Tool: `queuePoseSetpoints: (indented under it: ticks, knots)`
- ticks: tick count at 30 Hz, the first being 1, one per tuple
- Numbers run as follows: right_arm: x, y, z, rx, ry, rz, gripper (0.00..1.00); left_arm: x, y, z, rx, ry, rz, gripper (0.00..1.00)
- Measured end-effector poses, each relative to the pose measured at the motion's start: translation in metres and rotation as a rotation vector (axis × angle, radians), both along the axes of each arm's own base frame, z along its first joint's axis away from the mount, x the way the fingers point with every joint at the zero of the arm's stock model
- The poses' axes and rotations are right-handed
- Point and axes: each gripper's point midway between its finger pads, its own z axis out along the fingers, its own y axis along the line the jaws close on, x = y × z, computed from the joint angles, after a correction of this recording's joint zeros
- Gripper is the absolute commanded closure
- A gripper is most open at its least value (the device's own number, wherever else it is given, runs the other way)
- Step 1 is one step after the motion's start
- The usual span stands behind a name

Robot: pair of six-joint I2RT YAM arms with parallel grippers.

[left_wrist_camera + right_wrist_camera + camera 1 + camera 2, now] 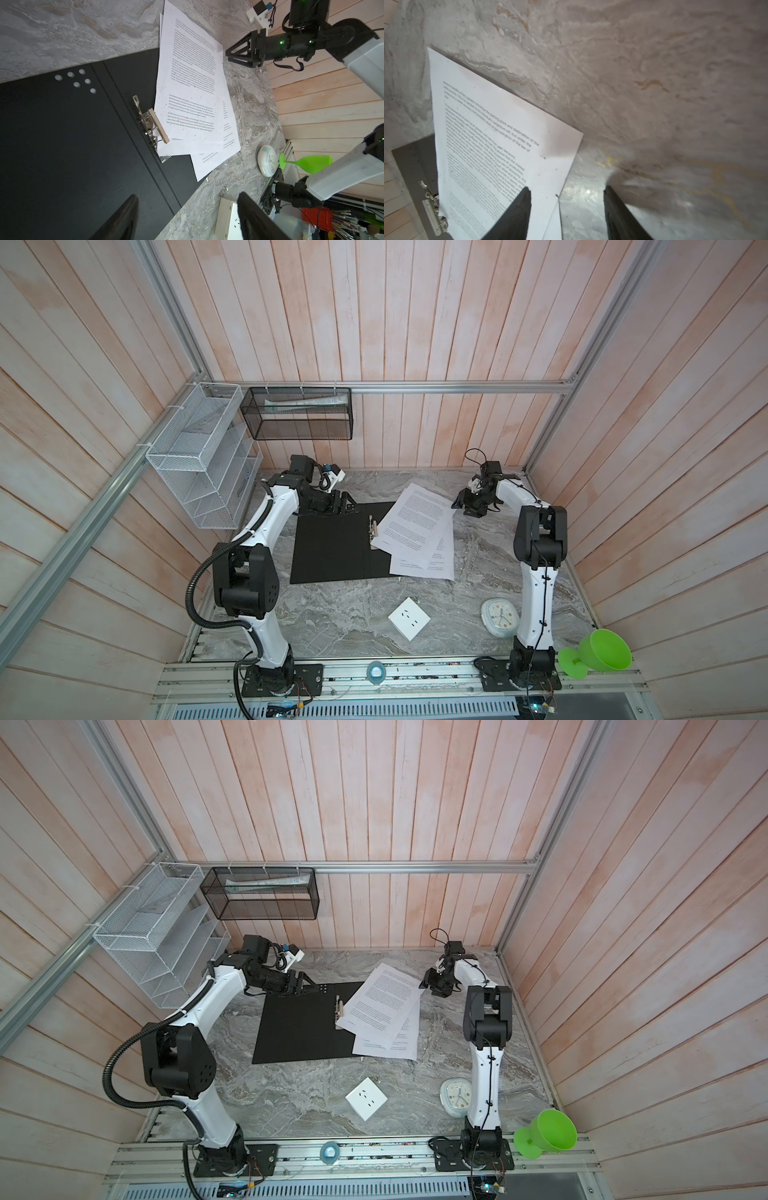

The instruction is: Put the files into the folder

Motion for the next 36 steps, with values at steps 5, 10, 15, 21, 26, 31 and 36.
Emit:
queuePoseSetpoints:
  ticks: [5,10,15,21,26,31,36]
  knots:
    - [0.004,0.017,0.002,0.077,0.004,0.029,0.42,-0.004,0.005,0.012,0.000,-0.027,0.005,0.23]
    - [0.011,0.039,0.004,0.142,-0.006,0.078,0.43,-0.005,0.005,0.014,0.002,-0.033,-0.001,0.23]
    - [0.017,0.070,0.006,0.166,-0.023,0.155,0.42,-0.004,0.005,0.014,0.001,-0.036,-0.002,0.23]
    - [0.012,0.086,0.004,0.037,-0.035,0.184,0.42,0.012,0.002,-0.006,-0.006,0.007,0.022,0.23]
    - [-0.023,0.056,0.015,-0.102,-0.001,0.115,0.42,0.029,-0.007,-0.019,-0.001,0.024,0.021,0.23]
    - [-0.063,0.056,0.052,-0.104,-0.046,0.115,0.42,0.031,-0.017,-0.018,-0.009,0.011,0.004,0.23]
    - [-0.101,0.113,0.063,-0.158,-0.114,0.244,0.38,0.027,-0.017,-0.021,-0.007,0.018,-0.001,0.23]
